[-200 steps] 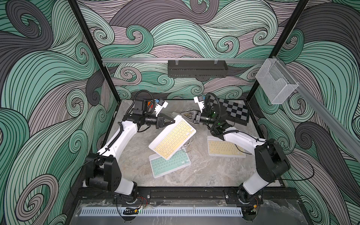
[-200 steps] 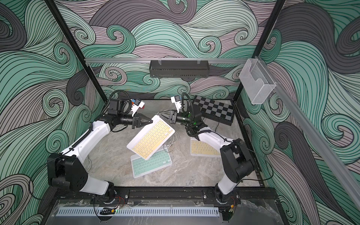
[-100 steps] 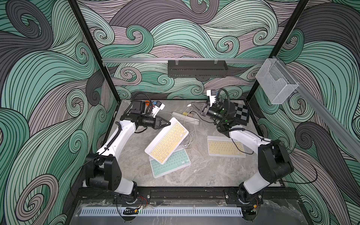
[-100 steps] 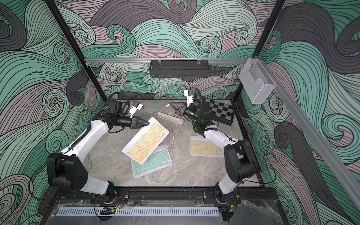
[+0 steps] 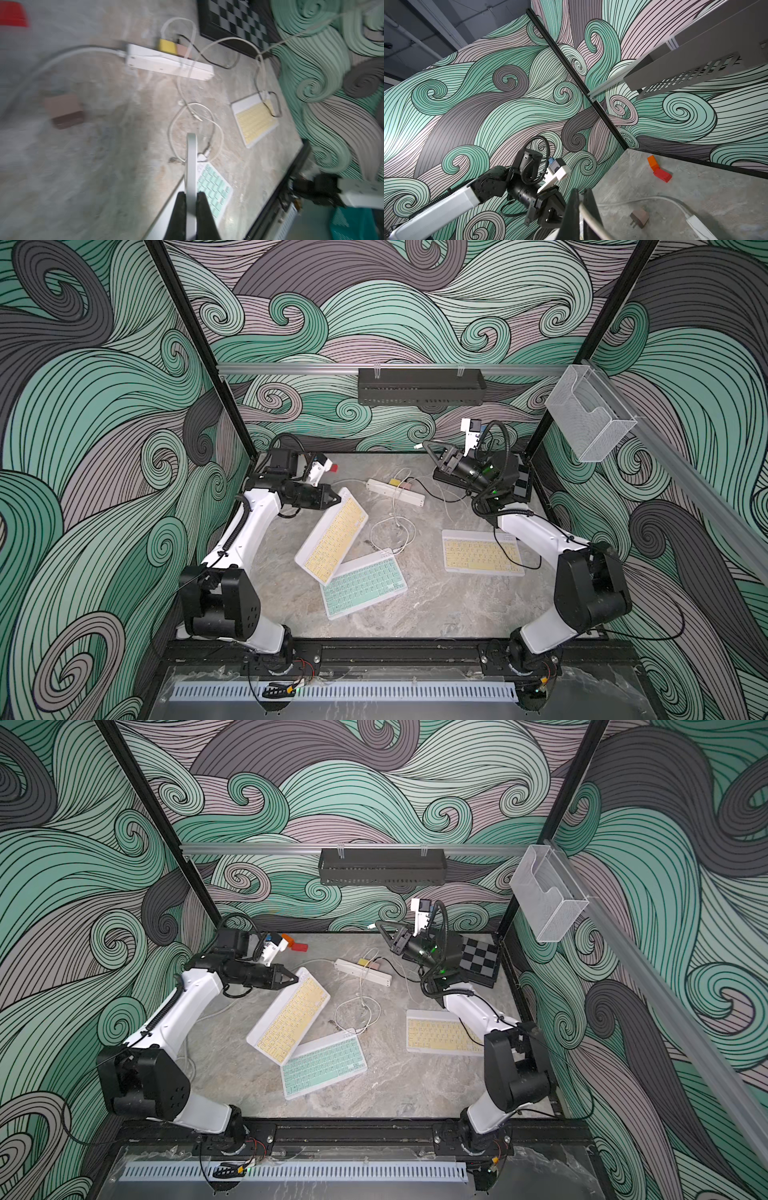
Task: Unplug the wireless keyboard
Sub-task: Remove the power cord from the keyboard, then place the keyboard at the center of the board.
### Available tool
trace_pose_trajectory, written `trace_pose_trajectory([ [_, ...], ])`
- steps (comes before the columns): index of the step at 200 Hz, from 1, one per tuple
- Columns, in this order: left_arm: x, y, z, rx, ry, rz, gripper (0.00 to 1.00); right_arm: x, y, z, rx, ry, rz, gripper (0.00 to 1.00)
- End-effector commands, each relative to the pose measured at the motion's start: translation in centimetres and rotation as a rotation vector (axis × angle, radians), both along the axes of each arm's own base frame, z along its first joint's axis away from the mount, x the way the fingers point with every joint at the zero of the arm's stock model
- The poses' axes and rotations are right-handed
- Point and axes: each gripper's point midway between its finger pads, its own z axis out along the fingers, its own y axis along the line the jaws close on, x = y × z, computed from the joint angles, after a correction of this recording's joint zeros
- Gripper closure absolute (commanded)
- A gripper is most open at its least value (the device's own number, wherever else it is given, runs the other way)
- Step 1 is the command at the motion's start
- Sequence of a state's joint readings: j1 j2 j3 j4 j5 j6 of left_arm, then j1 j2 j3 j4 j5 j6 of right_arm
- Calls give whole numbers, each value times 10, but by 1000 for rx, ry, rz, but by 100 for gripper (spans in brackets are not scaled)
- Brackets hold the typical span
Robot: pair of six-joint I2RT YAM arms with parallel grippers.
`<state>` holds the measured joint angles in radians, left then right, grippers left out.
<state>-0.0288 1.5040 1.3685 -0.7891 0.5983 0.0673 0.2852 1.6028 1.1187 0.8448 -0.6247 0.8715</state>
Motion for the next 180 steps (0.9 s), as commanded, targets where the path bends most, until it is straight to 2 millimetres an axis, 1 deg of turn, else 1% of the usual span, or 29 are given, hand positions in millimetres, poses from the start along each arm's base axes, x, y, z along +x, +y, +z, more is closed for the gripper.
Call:
trace_pose_trajectory([
  [1,20,65,-2,211,-29,207,100,-9,23,-2,-16,1,97,100],
  [16,32,91,-4,237,-60,284,100,-13,34,-8,-39,6,123,100],
  [33,40,113,-14,221,-42,339,100,-16,43,-14,-67,6,137,100],
  [44,44,117,-20,141,-21,327,100,-16,46,-19,-87,14,140,100],
  [60,47,130,-31,50,40,350,100,-17,51,-25,-104,29,145,100],
  [79,51,147,-53,32,87,371,100,-19,56,-31,-118,38,159,100],
  [104,62,151,-76,-105,114,327,100,-24,65,-41,-142,50,183,100],
  [122,67,165,-97,-104,163,364,100,-27,72,-47,-164,58,200,100],
  [138,67,180,-111,-77,189,409,89,-29,79,-58,-188,76,219,100],
  [152,63,189,-122,-41,223,427,83,-31,87,-71,-210,97,242,100],
  [164,59,196,-132,-5,254,435,69,-34,93,-80,-224,111,259,100],
  [180,56,201,-137,7,274,450,66,-36,101,-89,-248,123,279,100],
])
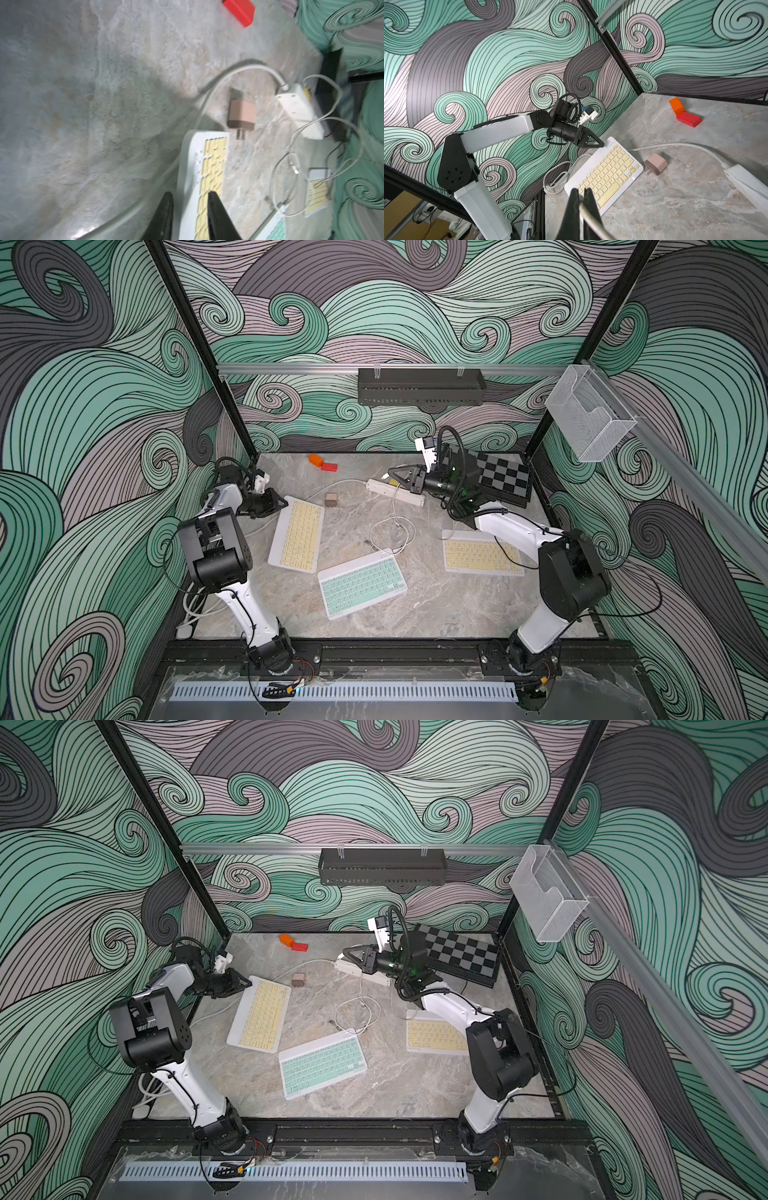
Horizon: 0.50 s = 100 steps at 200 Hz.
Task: Unplug the wireless keyboard
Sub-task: Place the keyboard at the center of the board.
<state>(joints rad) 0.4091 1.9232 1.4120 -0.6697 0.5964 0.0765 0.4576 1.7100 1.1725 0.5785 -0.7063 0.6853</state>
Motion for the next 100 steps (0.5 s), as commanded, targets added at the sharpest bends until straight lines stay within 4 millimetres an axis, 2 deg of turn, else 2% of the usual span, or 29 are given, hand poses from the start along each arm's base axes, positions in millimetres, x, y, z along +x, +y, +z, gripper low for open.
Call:
trace_pose_trajectory([
  [1,-2,15,-4,46,35,14,66,-5,14,-9,-39,-5,47,100],
  [26,-1,18,4,61,35,32,57,-6,22,-22,-91,17,68,100],
  [42,3,3,32,-20,-21,30,56,-8,24,-27,-110,23,80,100],
  [58,7,-38,80,-150,-158,-42,55,-7,24,-26,-107,39,76,100],
  [75,0,-95,128,-230,-316,-176,51,-4,24,-24,-100,76,59,100],
  [87,-12,-141,149,-275,-395,-294,46,-5,26,-20,-88,95,76,100],
  [100,-25,-180,160,-328,-433,-394,42,-16,31,-10,-71,61,151,100],
])
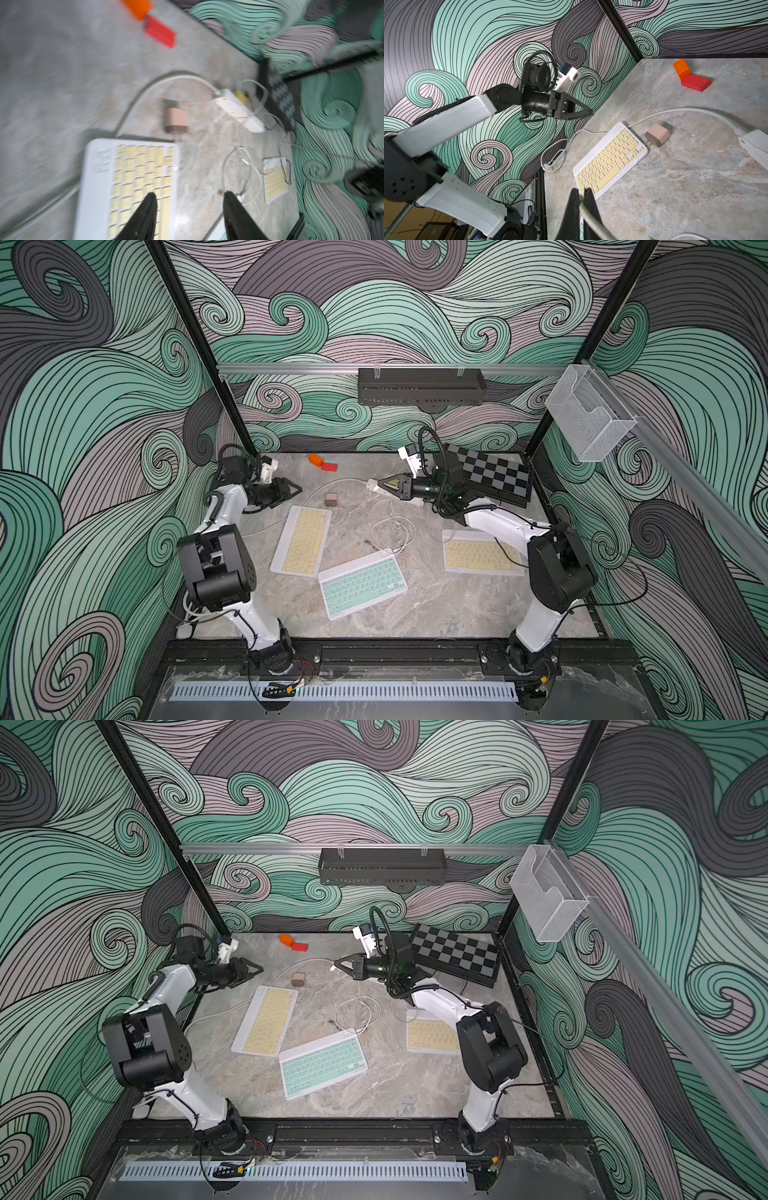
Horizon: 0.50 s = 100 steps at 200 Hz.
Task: Unplug the wireless keyboard
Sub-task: Place the keyboard at the center of the board.
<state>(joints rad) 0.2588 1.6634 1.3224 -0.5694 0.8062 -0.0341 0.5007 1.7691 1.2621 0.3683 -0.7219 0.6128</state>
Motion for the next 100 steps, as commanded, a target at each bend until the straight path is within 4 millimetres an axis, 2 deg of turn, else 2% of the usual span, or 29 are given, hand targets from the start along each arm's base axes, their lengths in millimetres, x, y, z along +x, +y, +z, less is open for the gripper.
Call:
trace_pose_trajectory([
  [1,-21,-87,59,-165,-178,-244,42,-11,8,21,39,-31,96,100],
  [13,-22,-105,62,-202,-172,-270,41,-34,14,30,44,-101,225,100],
  [28,-20,-125,66,-296,-139,-317,41,-50,12,32,33,-116,287,100],
  [37,-25,-143,71,-341,-122,-385,41,-58,11,38,52,-126,322,100],
  [50,-35,-167,66,-332,-126,-476,41,-69,10,52,93,-137,374,100],
  [58,-42,-178,57,-309,-125,-522,41,-71,9,59,108,-129,377,100],
  [78,-51,-192,35,-298,-99,-567,42,-62,4,75,112,-118,290,100],
  [90,-55,-204,34,-271,-145,-582,42,-54,1,84,120,-93,235,100],
  [100,-56,-218,41,-247,-229,-584,39,-49,-1,91,137,-70,206,100],
])
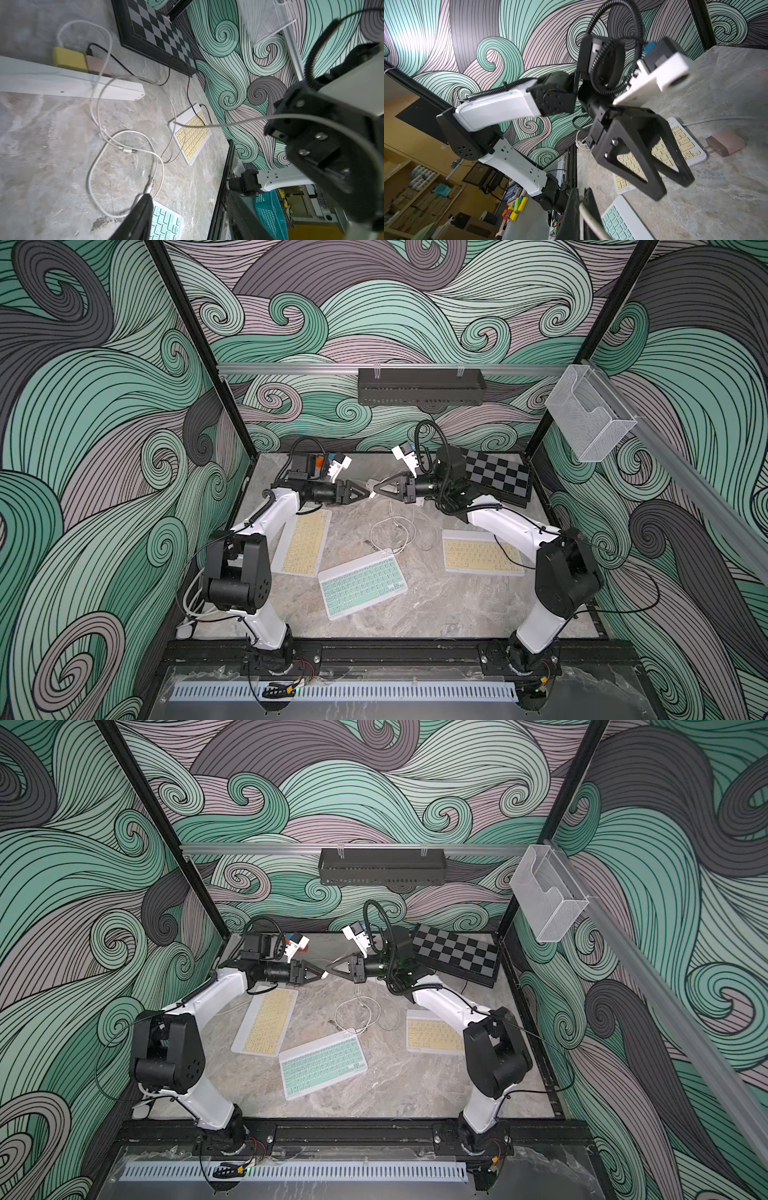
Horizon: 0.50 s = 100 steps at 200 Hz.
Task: Unplug the wireless keyboard
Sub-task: Place the keyboard at the center of the board, then place the power cord at the center of the board.
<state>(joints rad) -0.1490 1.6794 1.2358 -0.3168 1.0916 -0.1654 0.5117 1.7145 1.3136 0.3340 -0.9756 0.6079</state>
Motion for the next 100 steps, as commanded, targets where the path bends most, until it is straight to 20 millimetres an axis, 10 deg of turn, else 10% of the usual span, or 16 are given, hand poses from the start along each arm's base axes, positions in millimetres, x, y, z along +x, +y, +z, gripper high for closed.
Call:
trace_pose_trajectory([
  [1,-8,-27,20,-21,-182,-42,38,3,-9,44,67,-12,-58,100],
  [44,-9,-73,37,-14,-442,4,26,14,-8,66,123,64,-125,100],
  [100,27,-63,47,49,-570,280,22,11,-13,77,142,63,-148,100],
])
